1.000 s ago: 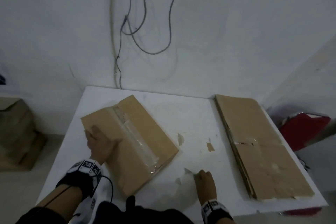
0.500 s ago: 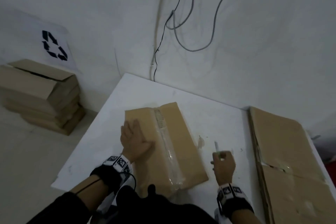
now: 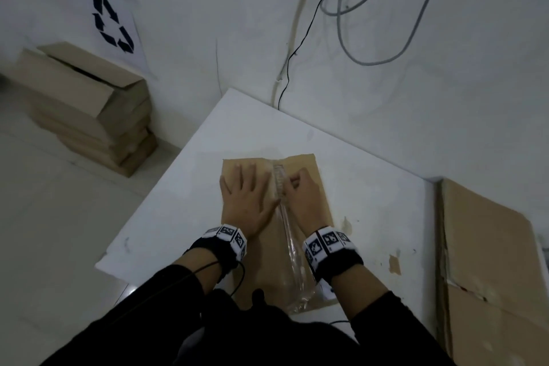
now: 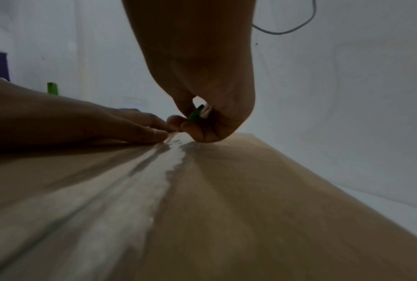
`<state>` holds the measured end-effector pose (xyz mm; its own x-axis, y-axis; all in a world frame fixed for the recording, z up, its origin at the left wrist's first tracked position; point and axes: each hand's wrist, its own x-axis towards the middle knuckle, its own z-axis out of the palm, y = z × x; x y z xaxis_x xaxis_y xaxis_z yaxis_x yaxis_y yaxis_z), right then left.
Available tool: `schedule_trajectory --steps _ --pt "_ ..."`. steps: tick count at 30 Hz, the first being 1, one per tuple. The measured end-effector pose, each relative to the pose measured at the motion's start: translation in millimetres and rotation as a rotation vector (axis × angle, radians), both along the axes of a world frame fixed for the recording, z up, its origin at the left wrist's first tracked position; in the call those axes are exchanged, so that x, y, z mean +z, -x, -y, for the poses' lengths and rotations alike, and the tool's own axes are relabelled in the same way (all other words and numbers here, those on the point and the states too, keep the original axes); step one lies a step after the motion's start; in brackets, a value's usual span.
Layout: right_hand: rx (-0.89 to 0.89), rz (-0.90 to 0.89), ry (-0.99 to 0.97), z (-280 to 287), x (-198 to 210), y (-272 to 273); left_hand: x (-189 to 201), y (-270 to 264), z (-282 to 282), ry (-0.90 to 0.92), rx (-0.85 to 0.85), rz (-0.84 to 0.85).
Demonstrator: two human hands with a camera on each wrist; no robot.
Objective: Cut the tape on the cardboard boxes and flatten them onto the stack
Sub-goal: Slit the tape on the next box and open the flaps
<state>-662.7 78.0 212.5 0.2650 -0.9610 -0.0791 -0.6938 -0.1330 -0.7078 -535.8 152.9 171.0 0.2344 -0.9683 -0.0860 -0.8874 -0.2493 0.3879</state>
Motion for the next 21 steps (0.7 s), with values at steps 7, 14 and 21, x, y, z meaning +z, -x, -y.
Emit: schedule_trajectory --steps 7,14,21 --pt "0.035 -0.070 0.051 13 -8 -13 -4 1 1 0.051 0.028 -0.019" --pt "0.076 -0.099 0.075 10 -7 -15 -6 3 3 0.071 0.047 -0.018" --pt "0.134 -0.217 0.064 12 0 -20 -6 3 3 0.075 0.049 -0.013"
